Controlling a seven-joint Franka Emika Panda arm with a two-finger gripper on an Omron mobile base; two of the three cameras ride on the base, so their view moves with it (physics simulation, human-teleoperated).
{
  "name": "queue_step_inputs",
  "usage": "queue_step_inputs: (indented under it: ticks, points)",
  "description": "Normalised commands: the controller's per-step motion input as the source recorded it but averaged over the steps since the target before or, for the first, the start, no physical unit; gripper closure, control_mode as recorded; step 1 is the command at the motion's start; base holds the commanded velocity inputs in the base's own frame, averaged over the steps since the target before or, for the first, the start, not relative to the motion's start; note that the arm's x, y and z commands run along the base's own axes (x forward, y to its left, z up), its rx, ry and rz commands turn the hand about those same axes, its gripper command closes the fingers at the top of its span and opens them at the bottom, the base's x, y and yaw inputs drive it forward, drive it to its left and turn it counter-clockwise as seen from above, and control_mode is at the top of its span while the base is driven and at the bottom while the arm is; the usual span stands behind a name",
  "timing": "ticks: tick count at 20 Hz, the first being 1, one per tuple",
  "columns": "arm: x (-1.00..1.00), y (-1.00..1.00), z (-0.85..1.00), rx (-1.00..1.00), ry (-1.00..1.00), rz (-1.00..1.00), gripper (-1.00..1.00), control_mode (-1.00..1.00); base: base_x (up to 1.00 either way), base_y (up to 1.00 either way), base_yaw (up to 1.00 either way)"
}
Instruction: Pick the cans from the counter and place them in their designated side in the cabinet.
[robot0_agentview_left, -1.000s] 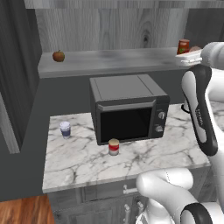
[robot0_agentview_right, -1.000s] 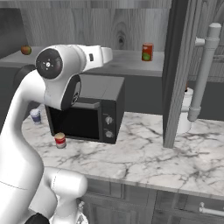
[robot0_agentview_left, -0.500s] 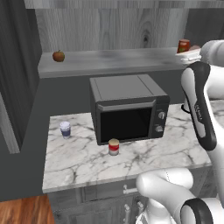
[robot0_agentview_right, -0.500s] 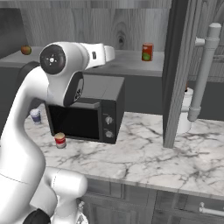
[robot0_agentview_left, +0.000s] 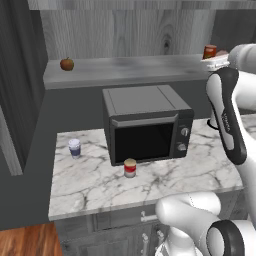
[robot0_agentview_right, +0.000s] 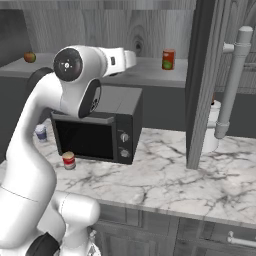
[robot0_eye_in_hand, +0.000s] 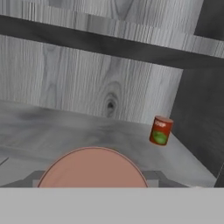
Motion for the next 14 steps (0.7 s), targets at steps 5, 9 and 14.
queue_step_inputs:
  ticks: [5,9,14]
  points:
    - [0.22,-0.08,0.00,-0.02,0.00,0.00,1.00,-1.00,0.00,0.00,0.00]
    - [0.23,-0.09,0.00,-0.02,0.00,0.00,1.00,-1.00,0.00,0.00,0.00]
    - [0.19,-0.09,0.00,-0.01,0.00,0.00,1.00,-1.00,0.00,0.00,0.00]
